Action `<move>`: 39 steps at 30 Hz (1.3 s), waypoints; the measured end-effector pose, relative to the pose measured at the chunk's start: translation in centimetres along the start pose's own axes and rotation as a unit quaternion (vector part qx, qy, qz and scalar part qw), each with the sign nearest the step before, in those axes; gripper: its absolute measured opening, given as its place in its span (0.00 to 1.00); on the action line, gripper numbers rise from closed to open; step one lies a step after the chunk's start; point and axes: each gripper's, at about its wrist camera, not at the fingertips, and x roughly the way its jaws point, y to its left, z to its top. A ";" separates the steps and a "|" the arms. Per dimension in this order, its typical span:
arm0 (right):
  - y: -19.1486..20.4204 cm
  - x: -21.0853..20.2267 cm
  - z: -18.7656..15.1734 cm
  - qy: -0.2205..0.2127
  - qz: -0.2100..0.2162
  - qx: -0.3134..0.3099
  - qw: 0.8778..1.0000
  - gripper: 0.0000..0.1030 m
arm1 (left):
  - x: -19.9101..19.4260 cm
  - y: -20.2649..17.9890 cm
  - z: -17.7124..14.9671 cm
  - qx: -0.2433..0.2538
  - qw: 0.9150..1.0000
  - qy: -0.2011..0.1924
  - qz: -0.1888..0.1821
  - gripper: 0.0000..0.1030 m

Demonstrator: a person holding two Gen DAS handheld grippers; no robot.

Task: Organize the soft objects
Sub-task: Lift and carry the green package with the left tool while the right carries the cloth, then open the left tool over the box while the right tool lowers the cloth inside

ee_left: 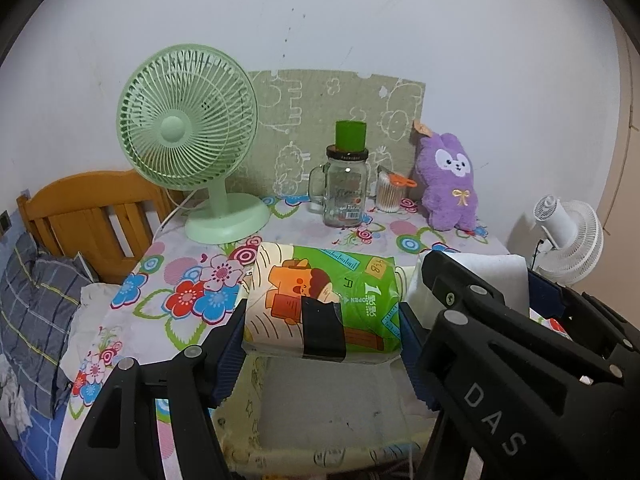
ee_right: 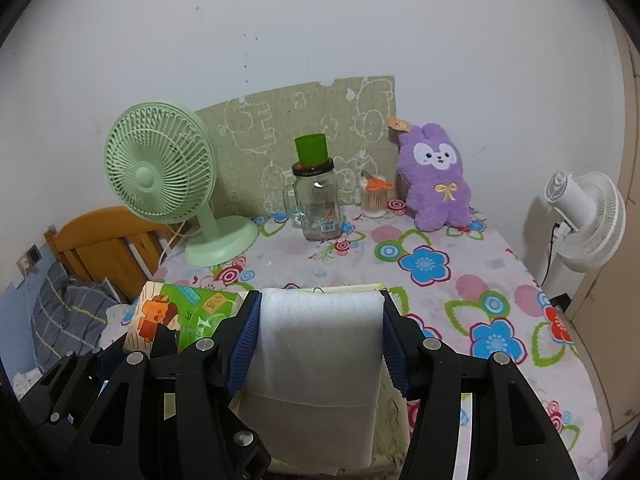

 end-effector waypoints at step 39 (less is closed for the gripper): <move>0.8 5.6 -0.6 0.057 0.035 -0.014 0.998 0.85 | 4.2 1.3 -0.6 -0.014 0.998 0.065 -0.004 0.86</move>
